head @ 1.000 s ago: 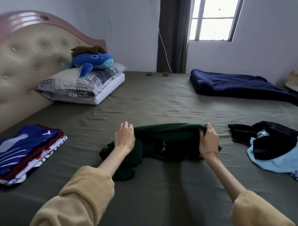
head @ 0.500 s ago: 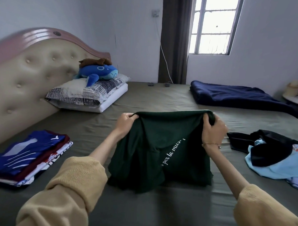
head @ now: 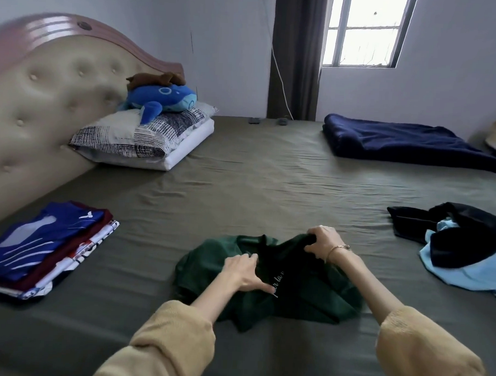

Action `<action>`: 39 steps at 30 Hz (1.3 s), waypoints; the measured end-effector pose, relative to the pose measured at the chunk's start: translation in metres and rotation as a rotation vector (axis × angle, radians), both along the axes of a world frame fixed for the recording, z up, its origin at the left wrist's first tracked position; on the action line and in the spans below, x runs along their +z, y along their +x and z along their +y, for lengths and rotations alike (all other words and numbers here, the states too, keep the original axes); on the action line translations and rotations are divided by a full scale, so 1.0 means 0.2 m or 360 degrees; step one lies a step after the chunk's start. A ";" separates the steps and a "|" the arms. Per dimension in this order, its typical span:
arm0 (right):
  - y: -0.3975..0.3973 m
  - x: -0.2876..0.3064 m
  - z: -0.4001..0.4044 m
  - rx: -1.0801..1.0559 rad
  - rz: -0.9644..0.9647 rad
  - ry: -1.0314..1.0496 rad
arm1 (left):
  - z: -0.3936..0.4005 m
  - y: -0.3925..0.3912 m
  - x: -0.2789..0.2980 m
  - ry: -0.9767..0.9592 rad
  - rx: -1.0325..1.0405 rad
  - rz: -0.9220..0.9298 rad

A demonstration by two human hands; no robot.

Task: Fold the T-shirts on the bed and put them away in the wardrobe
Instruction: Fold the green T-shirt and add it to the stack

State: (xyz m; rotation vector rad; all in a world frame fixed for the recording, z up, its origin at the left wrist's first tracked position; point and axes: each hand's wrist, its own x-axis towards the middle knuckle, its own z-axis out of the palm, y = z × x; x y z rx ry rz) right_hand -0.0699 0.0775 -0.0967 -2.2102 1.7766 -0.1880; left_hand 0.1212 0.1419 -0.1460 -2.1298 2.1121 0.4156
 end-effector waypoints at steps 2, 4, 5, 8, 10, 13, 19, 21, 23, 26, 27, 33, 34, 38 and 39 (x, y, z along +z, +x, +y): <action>-0.02 0.00 0.00 0.0050 0.0039 0.0101 | -0.01 -0.03 -0.03 -0.0038 -0.0076 -0.0150; -0.03 -0.01 0.00 0.0147 0.0115 0.0333 | -0.03 -0.04 -0.04 -0.0027 -0.0100 -0.0050; -0.04 0.00 0.01 0.0188 0.0173 0.0470 | -0.04 -0.03 -0.02 0.0029 -0.0123 0.0030; -0.10 0.04 0.01 0.0221 0.0245 0.1035 | -0.14 0.05 0.07 0.0563 -0.0134 0.0310; -0.11 0.07 0.01 0.0261 0.0401 0.1426 | -0.20 0.14 0.19 0.1004 -0.0040 0.0291; -0.10 0.11 -0.03 0.0252 0.0587 0.1626 | -0.29 0.25 0.38 0.1332 0.0173 -0.0027; -0.07 0.26 -0.40 -0.0178 -0.0618 -0.0061 | -0.60 0.36 0.52 -0.0611 0.0708 0.0378; -0.04 0.25 -0.46 -0.0087 -0.0791 -0.0028 | -0.64 0.33 0.49 -0.0770 0.0745 0.0252; -0.01 0.16 -0.48 -0.0004 -0.0743 -0.0144 | -0.64 0.29 0.39 -0.0698 0.0773 0.0145; -0.05 -0.07 -0.51 -0.0052 -0.0516 -0.0078 | -0.62 0.25 0.15 -0.0320 0.0732 0.0132; -0.06 -0.14 -0.50 -0.0085 -0.0347 0.0072 | -0.60 0.24 0.07 -0.0195 0.0686 0.0160; -0.12 -0.36 -0.30 -0.0857 -0.0050 0.0372 | -0.44 0.23 -0.18 -0.0106 0.0138 0.0403; -0.13 -0.36 -0.27 -0.0940 0.0041 0.0348 | -0.43 0.23 -0.18 -0.0039 0.0091 0.0432; -0.16 -0.34 -0.25 -0.0952 0.0127 0.0477 | -0.40 0.25 -0.14 0.0236 -0.0073 0.0293; -0.16 -0.32 -0.23 -0.0903 0.0145 0.0523 | -0.38 0.25 -0.12 0.0245 -0.0128 0.0209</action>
